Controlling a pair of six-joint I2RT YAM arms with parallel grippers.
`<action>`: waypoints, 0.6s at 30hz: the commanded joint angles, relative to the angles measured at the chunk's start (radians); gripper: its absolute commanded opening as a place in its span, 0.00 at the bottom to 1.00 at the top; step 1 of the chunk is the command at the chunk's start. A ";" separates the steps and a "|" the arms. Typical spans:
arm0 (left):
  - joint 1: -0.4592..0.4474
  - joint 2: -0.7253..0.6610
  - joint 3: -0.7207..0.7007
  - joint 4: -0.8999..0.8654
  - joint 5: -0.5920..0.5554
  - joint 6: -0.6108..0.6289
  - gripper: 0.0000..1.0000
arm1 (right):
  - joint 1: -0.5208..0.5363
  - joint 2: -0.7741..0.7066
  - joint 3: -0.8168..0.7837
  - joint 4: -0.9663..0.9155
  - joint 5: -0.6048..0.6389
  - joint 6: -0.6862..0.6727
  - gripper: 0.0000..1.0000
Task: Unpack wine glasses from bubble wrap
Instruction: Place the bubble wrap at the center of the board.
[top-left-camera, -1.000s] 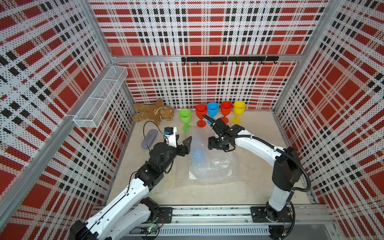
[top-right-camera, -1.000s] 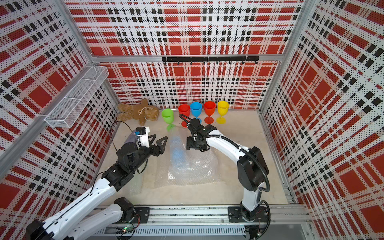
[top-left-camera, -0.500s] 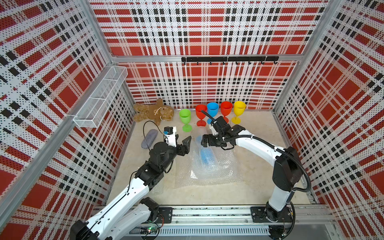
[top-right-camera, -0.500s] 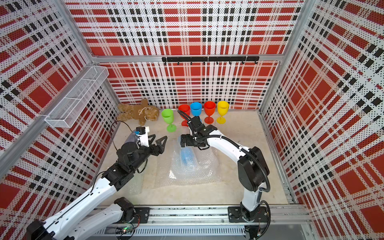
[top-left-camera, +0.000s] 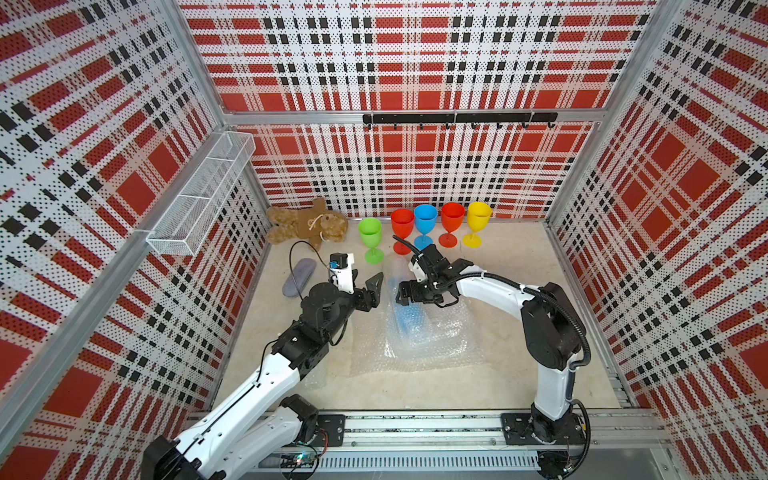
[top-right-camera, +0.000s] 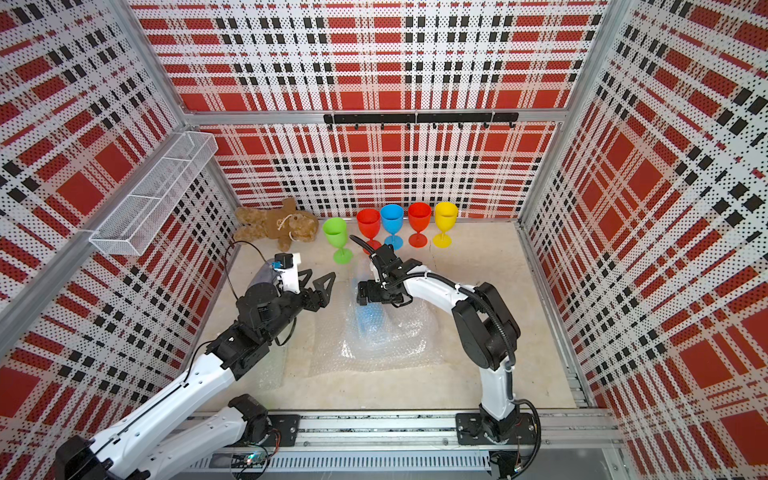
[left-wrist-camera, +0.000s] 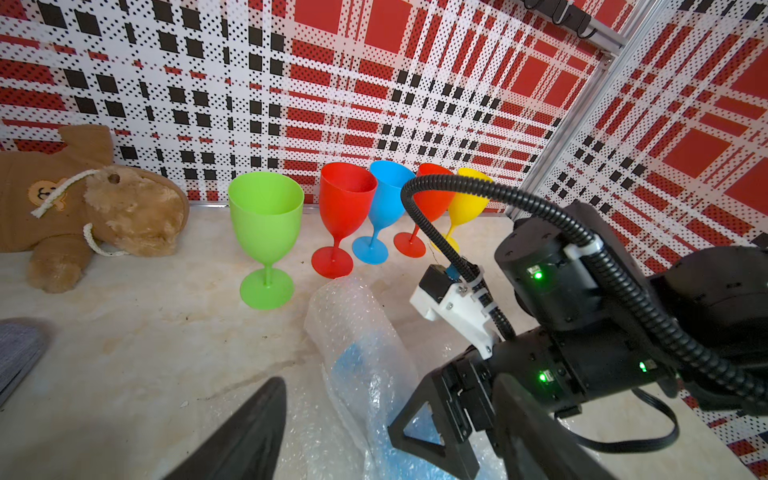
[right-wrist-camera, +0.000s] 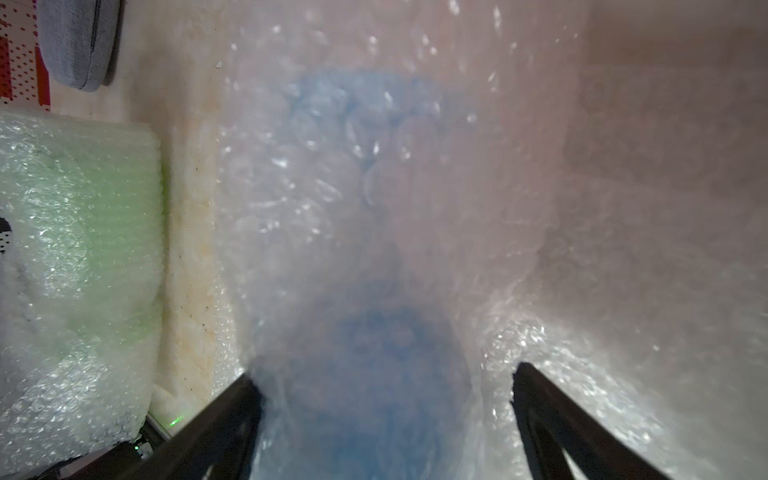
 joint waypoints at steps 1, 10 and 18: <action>0.008 -0.001 -0.015 0.012 0.002 -0.006 0.79 | 0.003 0.011 -0.039 0.070 -0.050 0.028 0.87; 0.008 -0.007 -0.015 0.011 -0.005 0.001 0.79 | -0.035 -0.118 -0.146 0.211 -0.131 0.103 0.74; 0.008 -0.002 -0.015 0.011 -0.007 0.002 0.79 | -0.041 -0.275 -0.223 0.209 -0.079 0.147 0.73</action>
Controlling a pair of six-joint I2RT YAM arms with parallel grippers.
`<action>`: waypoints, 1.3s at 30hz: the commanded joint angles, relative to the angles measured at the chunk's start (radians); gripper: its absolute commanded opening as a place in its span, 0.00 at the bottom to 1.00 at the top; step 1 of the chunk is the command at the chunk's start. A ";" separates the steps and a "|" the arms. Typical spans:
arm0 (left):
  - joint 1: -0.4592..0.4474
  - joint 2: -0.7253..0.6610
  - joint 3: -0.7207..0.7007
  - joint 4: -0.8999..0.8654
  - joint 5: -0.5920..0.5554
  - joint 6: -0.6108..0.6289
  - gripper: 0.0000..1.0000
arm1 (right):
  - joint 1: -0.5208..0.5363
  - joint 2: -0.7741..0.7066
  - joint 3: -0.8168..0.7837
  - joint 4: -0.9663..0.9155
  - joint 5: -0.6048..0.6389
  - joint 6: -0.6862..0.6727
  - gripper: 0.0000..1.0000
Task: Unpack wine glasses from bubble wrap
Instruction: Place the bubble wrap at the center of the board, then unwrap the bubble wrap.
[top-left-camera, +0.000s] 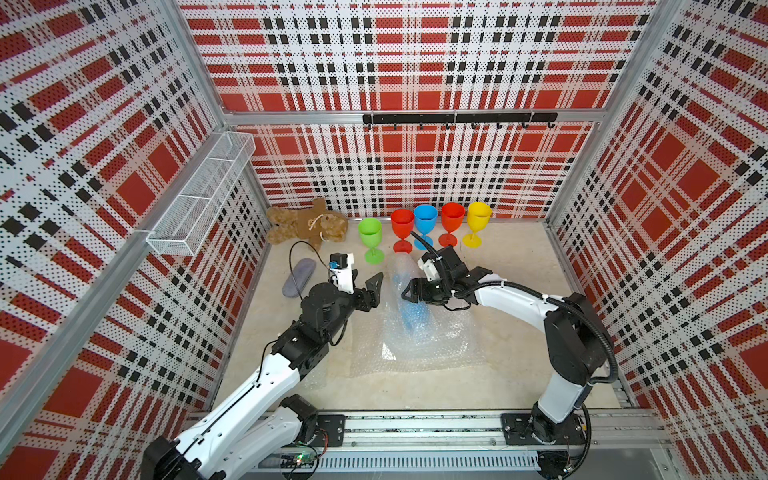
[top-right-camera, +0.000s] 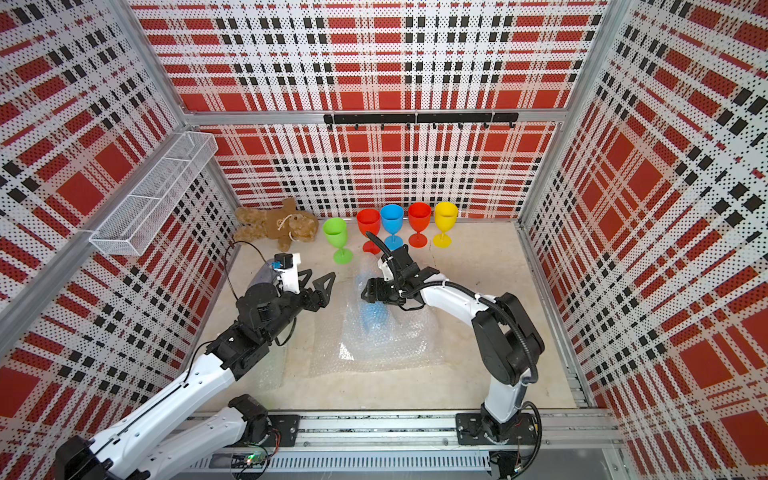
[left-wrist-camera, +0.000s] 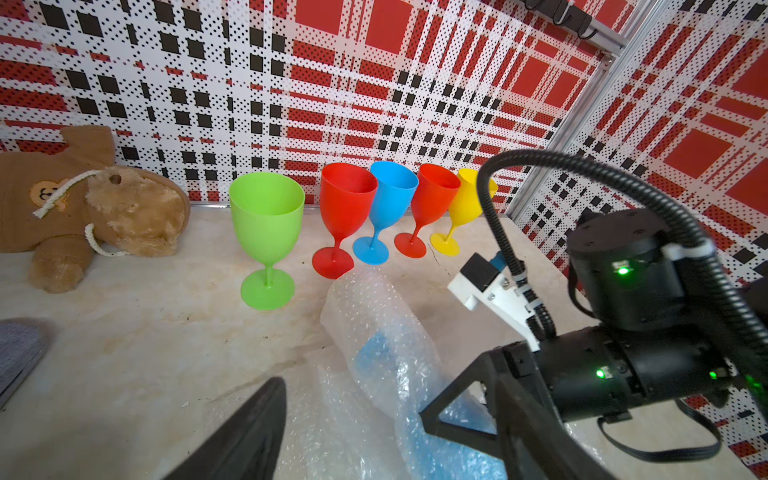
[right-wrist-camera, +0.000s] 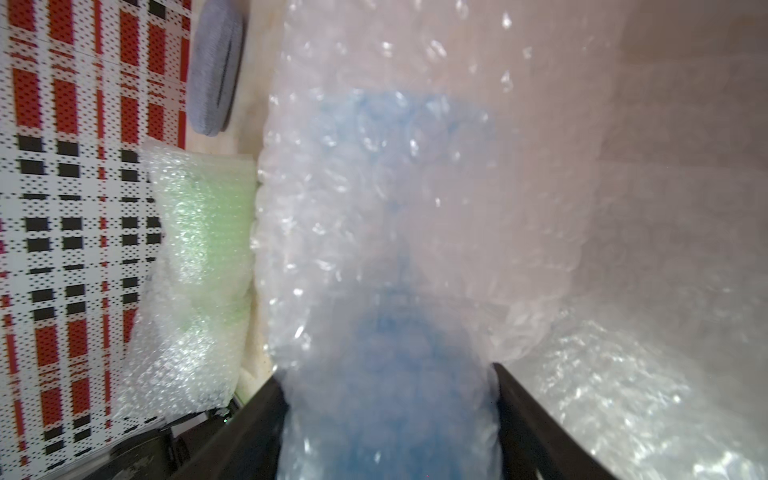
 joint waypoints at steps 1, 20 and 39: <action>0.008 -0.001 -0.015 0.011 -0.005 0.000 0.79 | -0.001 -0.089 -0.011 -0.013 0.060 0.024 0.72; 0.015 0.011 -0.013 0.012 0.007 -0.005 0.79 | 0.042 -0.042 0.118 -0.435 0.510 -0.058 0.88; -0.039 0.147 0.051 -0.048 0.080 -0.061 0.79 | -0.112 -0.257 -0.198 -0.087 0.112 -0.060 0.34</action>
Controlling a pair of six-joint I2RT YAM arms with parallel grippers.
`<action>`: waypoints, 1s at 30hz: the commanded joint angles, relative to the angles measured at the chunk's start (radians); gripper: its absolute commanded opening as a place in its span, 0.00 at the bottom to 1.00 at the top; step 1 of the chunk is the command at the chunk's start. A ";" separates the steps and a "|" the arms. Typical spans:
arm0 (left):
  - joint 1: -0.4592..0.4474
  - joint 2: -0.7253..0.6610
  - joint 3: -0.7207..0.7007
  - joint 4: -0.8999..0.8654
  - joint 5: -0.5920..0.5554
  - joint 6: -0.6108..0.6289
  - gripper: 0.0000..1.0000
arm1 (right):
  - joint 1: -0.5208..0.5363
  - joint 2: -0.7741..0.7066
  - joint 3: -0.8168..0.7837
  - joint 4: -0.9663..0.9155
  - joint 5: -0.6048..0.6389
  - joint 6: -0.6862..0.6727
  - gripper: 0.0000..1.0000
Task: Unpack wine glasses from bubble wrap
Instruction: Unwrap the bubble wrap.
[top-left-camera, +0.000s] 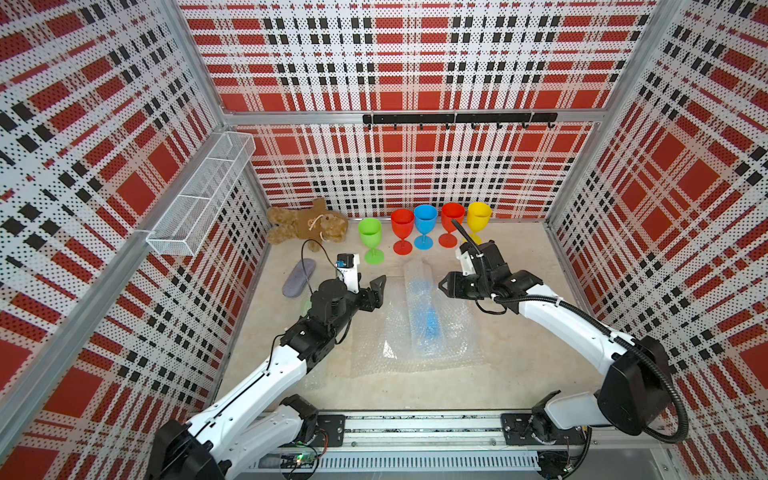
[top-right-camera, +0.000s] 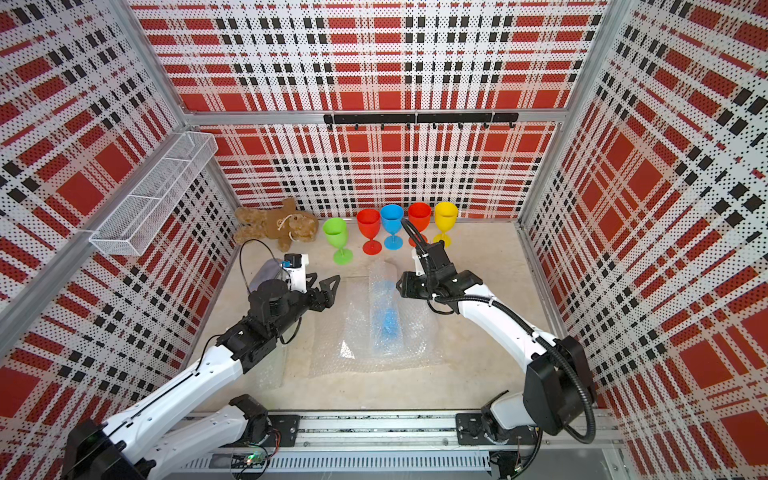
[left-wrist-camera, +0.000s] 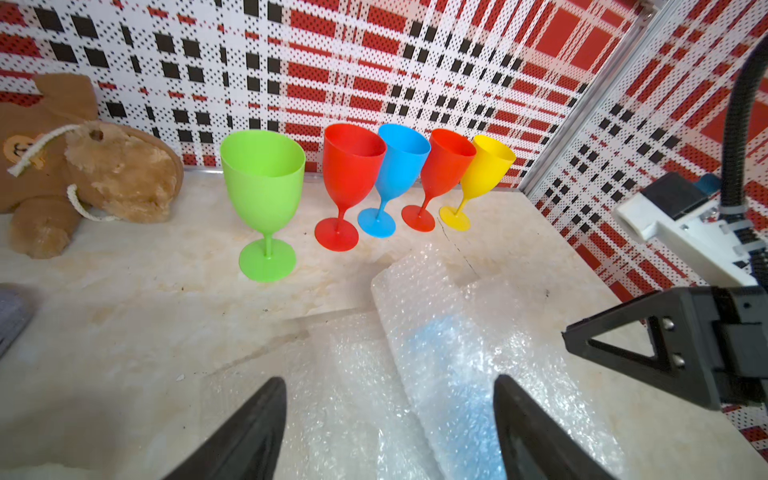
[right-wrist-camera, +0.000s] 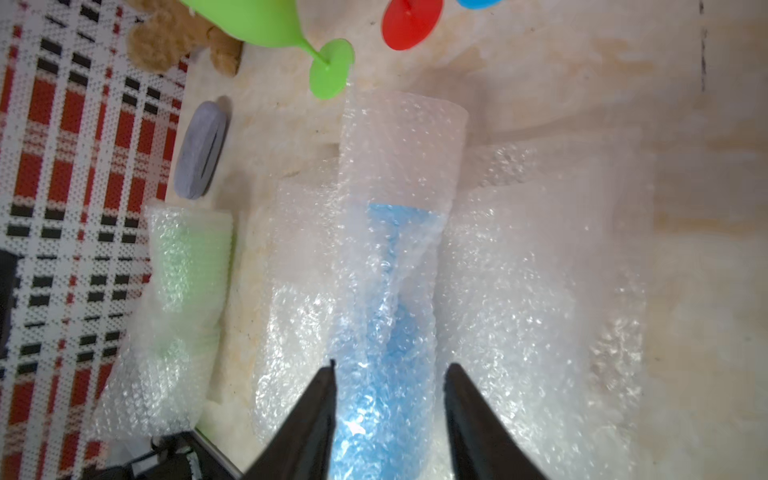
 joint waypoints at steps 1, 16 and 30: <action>-0.037 0.052 0.054 -0.042 0.059 -0.038 0.79 | 0.008 0.053 -0.054 0.044 -0.058 -0.006 0.31; -0.170 0.304 0.200 -0.199 0.185 -0.053 0.78 | 0.011 0.044 -0.229 0.348 -0.328 0.083 0.24; -0.209 0.415 0.229 -0.260 0.254 -0.008 0.59 | 0.014 0.022 -0.252 0.361 -0.324 0.052 0.23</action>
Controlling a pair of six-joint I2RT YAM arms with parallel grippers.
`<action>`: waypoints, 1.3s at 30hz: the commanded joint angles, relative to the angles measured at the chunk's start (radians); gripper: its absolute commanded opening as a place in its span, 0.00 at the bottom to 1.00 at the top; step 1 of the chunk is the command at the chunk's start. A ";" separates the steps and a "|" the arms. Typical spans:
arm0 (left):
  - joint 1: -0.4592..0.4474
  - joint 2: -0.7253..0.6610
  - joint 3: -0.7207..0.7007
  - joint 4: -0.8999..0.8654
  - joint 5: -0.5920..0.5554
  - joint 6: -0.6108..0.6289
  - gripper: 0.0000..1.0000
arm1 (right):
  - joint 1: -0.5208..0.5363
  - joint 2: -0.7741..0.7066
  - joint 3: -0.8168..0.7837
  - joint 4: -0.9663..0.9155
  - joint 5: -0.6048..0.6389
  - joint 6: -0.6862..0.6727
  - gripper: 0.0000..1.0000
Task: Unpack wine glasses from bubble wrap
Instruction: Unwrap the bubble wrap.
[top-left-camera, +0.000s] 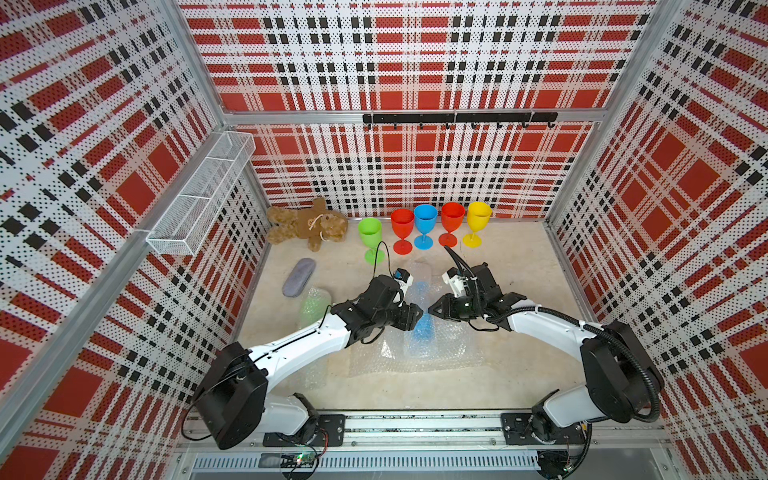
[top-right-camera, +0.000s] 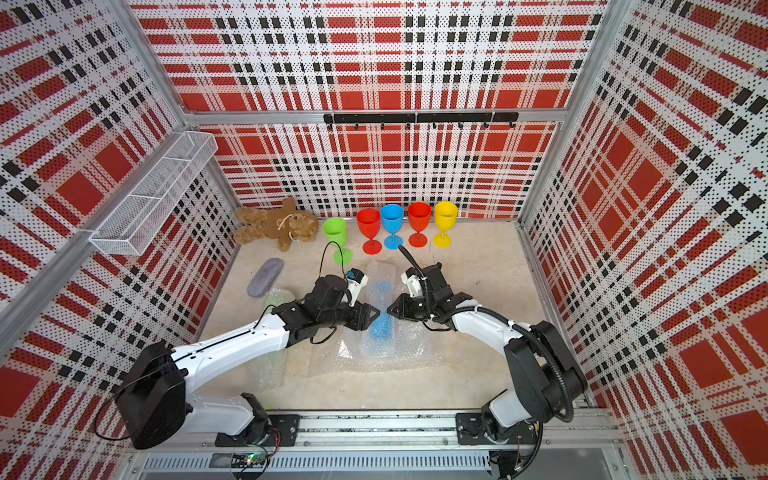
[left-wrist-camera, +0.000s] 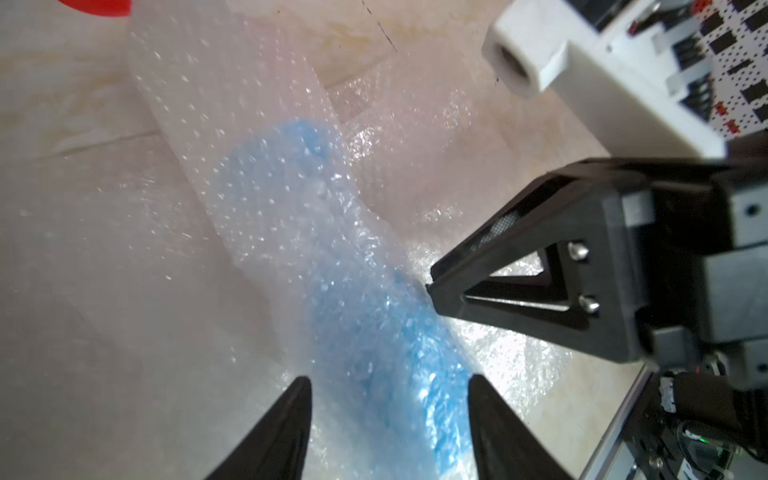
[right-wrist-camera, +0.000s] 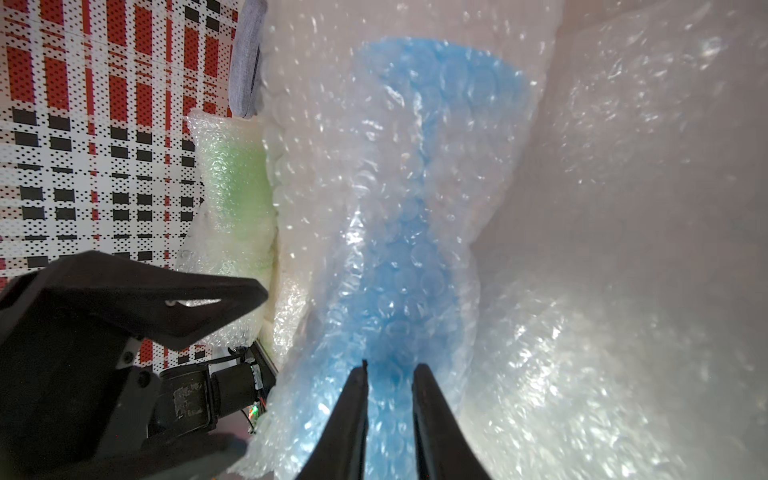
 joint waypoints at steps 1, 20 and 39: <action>-0.016 0.028 0.039 -0.031 0.021 0.028 0.58 | 0.006 -0.029 -0.004 0.020 0.001 -0.017 0.23; 0.026 0.018 0.004 -0.057 0.006 0.034 0.19 | 0.016 -0.025 0.047 -0.062 0.031 -0.075 0.39; 0.042 0.003 -0.033 -0.005 0.049 0.016 0.00 | 0.114 0.084 0.110 -0.126 0.154 -0.075 0.46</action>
